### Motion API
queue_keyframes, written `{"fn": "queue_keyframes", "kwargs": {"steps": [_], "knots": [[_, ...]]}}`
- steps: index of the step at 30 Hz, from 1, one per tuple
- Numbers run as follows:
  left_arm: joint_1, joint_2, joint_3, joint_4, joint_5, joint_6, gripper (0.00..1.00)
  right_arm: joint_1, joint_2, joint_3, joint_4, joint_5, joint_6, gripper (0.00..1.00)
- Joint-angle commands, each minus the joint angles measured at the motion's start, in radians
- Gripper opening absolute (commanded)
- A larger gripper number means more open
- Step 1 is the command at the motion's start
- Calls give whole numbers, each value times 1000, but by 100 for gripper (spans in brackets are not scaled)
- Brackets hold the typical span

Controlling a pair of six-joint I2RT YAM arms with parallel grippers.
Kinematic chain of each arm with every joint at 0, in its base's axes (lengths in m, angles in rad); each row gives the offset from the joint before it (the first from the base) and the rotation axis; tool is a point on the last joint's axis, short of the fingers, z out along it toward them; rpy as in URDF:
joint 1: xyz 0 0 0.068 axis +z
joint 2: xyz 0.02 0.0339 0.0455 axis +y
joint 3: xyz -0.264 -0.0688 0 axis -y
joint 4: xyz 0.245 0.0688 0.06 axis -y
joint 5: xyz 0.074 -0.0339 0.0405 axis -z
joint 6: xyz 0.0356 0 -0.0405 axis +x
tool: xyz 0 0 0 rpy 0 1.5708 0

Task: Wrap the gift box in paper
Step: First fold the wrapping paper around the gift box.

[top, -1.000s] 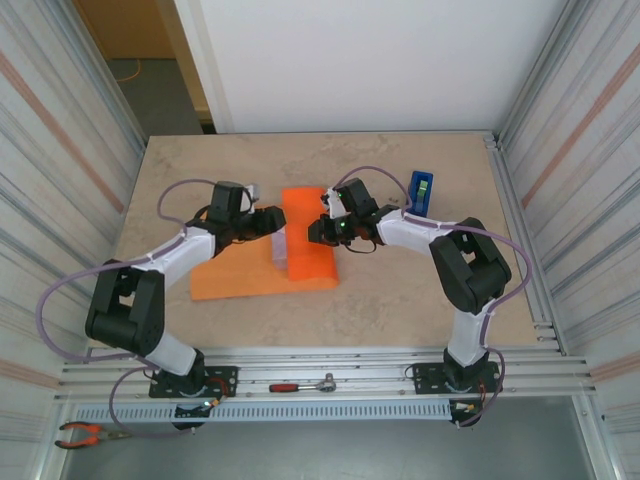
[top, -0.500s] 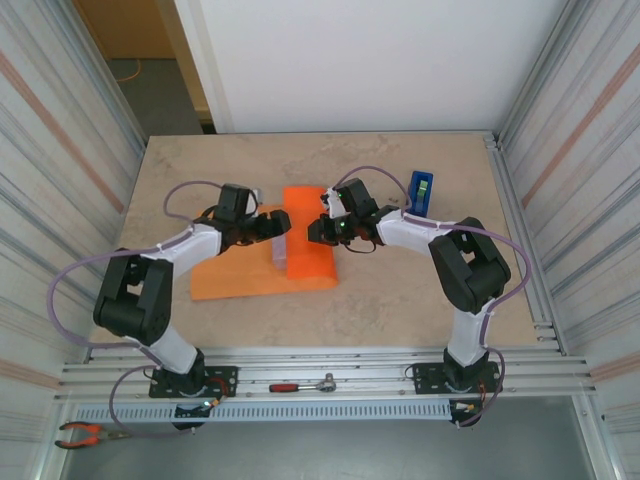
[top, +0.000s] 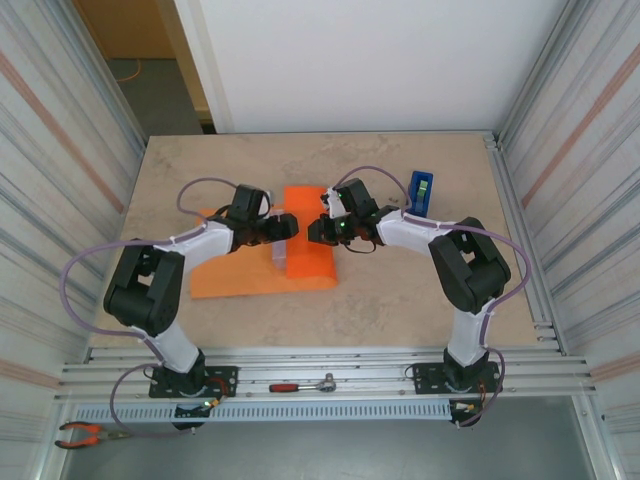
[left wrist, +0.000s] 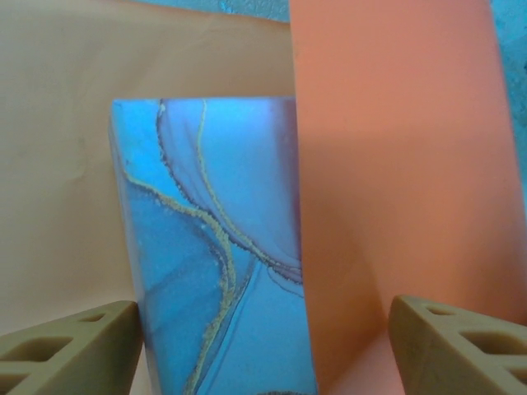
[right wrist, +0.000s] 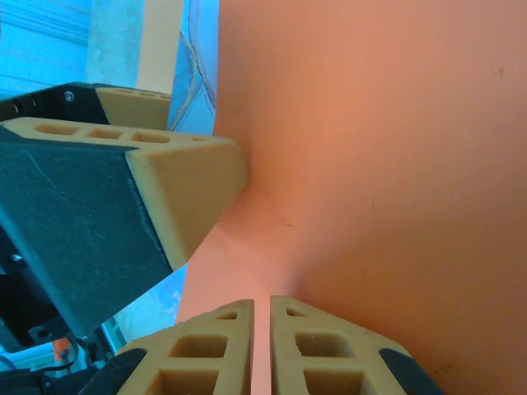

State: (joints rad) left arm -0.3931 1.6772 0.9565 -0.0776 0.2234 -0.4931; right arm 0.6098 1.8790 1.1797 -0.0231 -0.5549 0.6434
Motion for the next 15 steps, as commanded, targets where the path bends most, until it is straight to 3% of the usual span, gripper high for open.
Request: {"fn": "queue_keyframes", "kwargs": {"steps": [1, 7, 11, 15], "knots": [[-10, 16, -26, -7, -21, 23, 75, 12, 34, -20, -54, 9, -1, 14], [-10, 18, -39, -3, -17, 30, 68, -1, -24, 26, -92, -2, -1, 20], [-10, 15, -45, 1, -12, 31, 66, -37, -124, 18, -113, 50, 9, 31], [-10, 17, -44, 5, -2, 32, 62, -96, -215, -56, -84, 101, 50, 33]]}}
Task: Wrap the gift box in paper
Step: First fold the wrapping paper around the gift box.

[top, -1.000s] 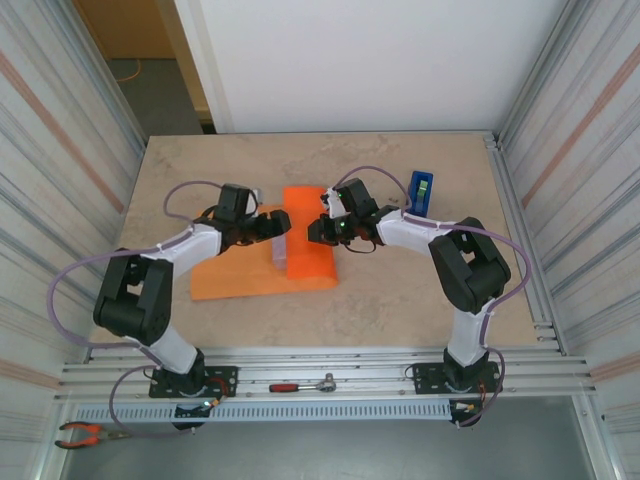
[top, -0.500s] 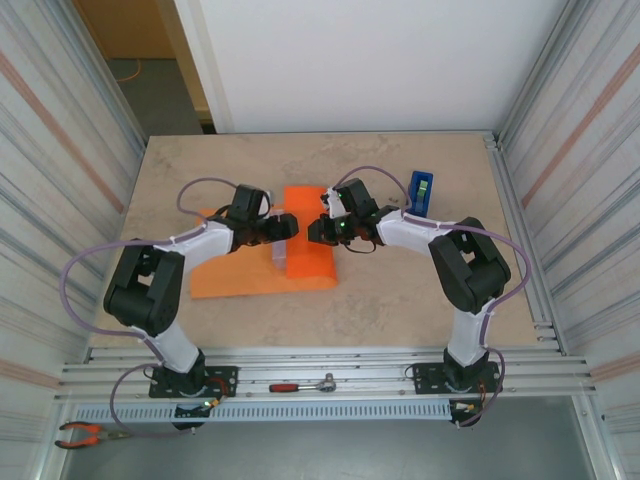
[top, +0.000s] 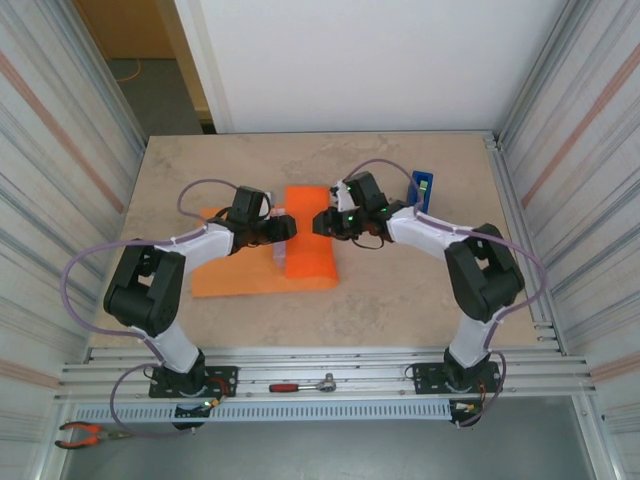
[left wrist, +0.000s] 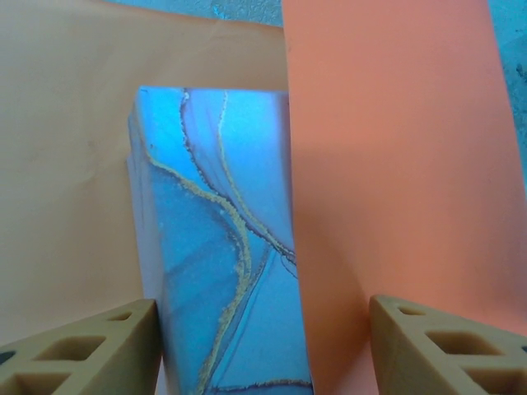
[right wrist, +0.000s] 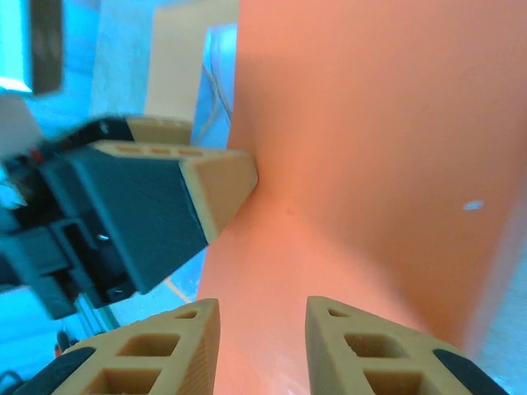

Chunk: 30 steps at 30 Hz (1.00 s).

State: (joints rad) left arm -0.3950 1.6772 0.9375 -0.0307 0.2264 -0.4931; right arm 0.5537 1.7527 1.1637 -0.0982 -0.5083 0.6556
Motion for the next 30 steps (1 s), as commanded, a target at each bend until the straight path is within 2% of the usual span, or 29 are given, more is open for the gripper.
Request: {"fn": "queue_keyframes", "kwargs": {"steps": [1, 6, 10, 16, 21, 25, 30], "knots": [[-8, 17, -25, -41, -3, 33, 61, -50, -107, -64, 1, 69, 47, 33], [-10, 5, -35, -47, 11, 32, 55, -93, -191, -165, 32, 151, 81, 35], [-10, -22, -61, -55, -1, 36, 55, -82, -204, -149, -36, 200, 37, 38], [-8, -44, -83, -64, -13, 42, 53, -79, -165, -154, 36, 40, 17, 31], [-8, -47, -86, -53, -2, 36, 41, -26, -85, -78, 8, 21, -3, 23], [-8, -47, -83, -54, -1, 36, 38, 10, -21, -19, 5, 7, -5, 19], [-8, -51, -88, -49, 4, 32, 38, 38, 45, 35, 3, 11, -1, 19]]}}
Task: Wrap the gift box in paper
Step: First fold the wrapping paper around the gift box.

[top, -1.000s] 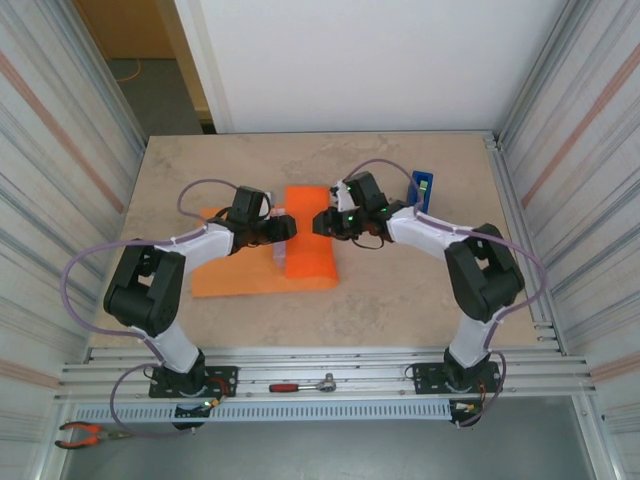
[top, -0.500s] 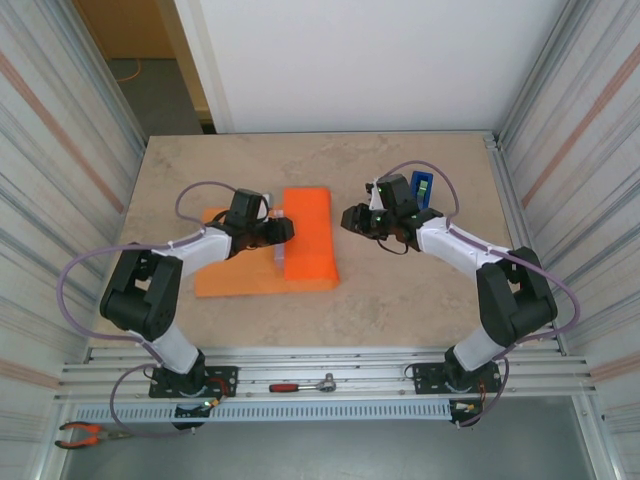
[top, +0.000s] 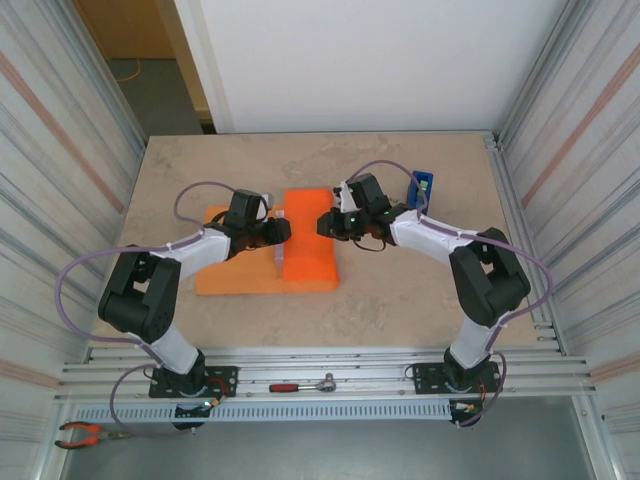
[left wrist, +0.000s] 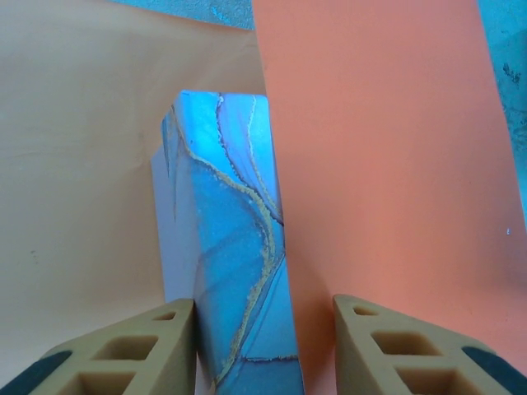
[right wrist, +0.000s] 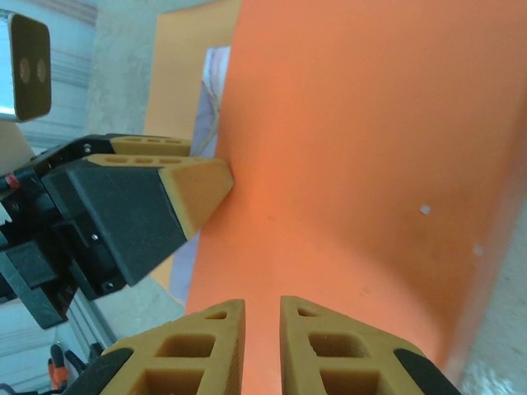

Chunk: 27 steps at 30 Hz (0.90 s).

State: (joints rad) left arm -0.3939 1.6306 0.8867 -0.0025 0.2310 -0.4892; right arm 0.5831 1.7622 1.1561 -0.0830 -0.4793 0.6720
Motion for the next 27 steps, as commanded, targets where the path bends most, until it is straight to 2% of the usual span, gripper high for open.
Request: {"fn": "queue_keyframes", "kwargs": {"steps": [1, 13, 21, 27], "knots": [[-10, -6, -38, -78, -1, 26, 38, 13, 48, 49, -12, -17, -16, 19], [9, -45, -18, -85, 24, 13, 42, 30, 124, 31, -18, 4, -18, 14], [60, -65, 47, -108, 56, 2, 61, 30, 125, 6, -11, 9, -23, 13], [54, -17, 89, -108, 79, -13, 69, 28, 124, -4, -9, 7, -28, 13]]}}
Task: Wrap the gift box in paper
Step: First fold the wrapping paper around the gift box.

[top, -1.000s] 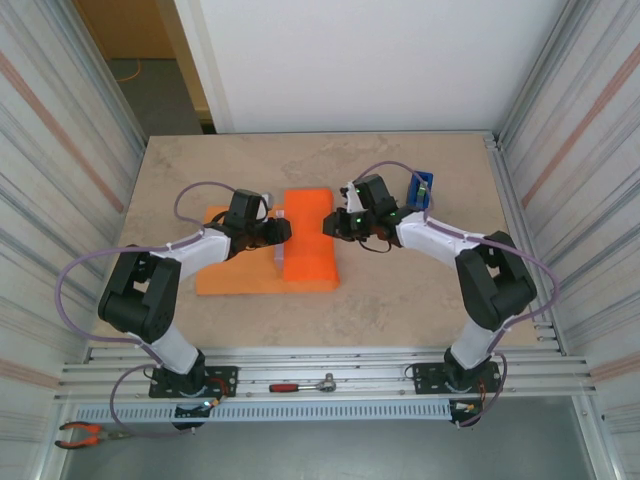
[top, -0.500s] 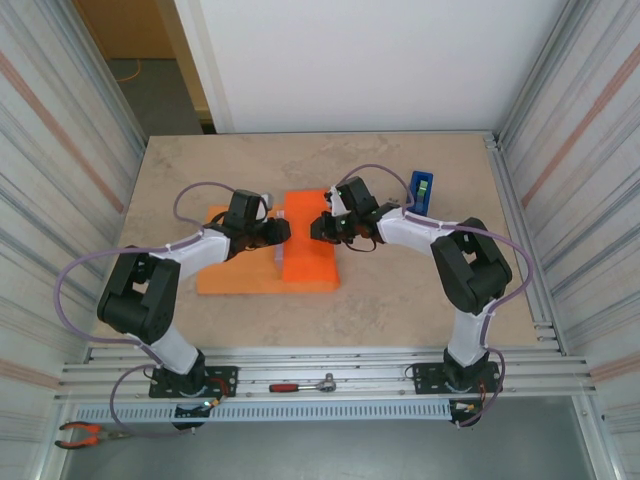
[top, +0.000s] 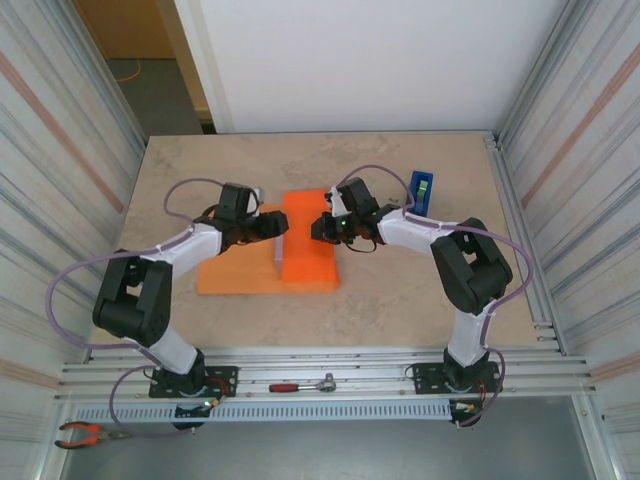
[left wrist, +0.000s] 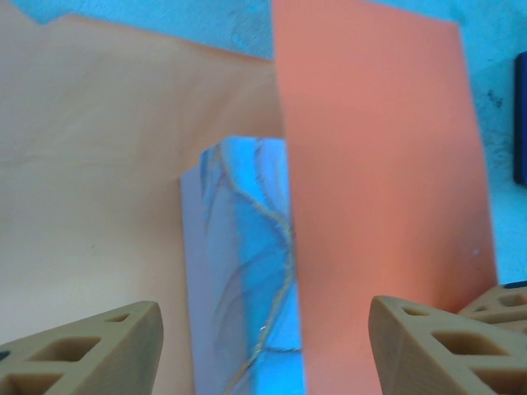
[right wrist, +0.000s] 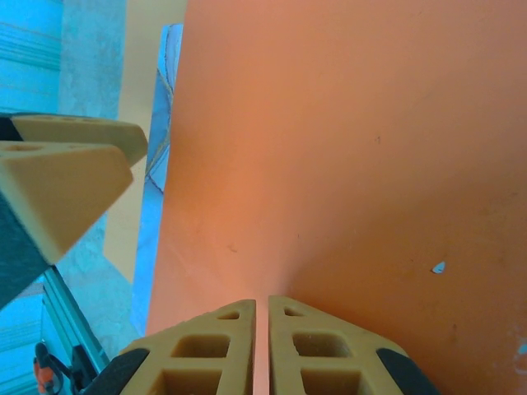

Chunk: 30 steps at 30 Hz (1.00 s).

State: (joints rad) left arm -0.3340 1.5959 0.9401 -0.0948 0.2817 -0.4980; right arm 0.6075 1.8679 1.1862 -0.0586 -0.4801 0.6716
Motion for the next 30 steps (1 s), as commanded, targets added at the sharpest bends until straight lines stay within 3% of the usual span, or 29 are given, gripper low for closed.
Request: {"fn": "queue_keyframes", "kwargs": {"steps": [1, 11, 21, 30], "knots": [[-11, 26, 38, -17, 27, -5, 69, 5, 18, -36, -33, 9, -26, 13], [-49, 60, 5, 2, 4, -11, 72, 0, 14, -45, -29, 7, -25, 12], [-93, 61, -50, -6, -73, -32, 63, -20, -7, -11, -40, -14, -24, 13], [-106, 49, -80, 9, -104, -61, 59, -109, -135, -41, 35, 3, 4, 12]]}}
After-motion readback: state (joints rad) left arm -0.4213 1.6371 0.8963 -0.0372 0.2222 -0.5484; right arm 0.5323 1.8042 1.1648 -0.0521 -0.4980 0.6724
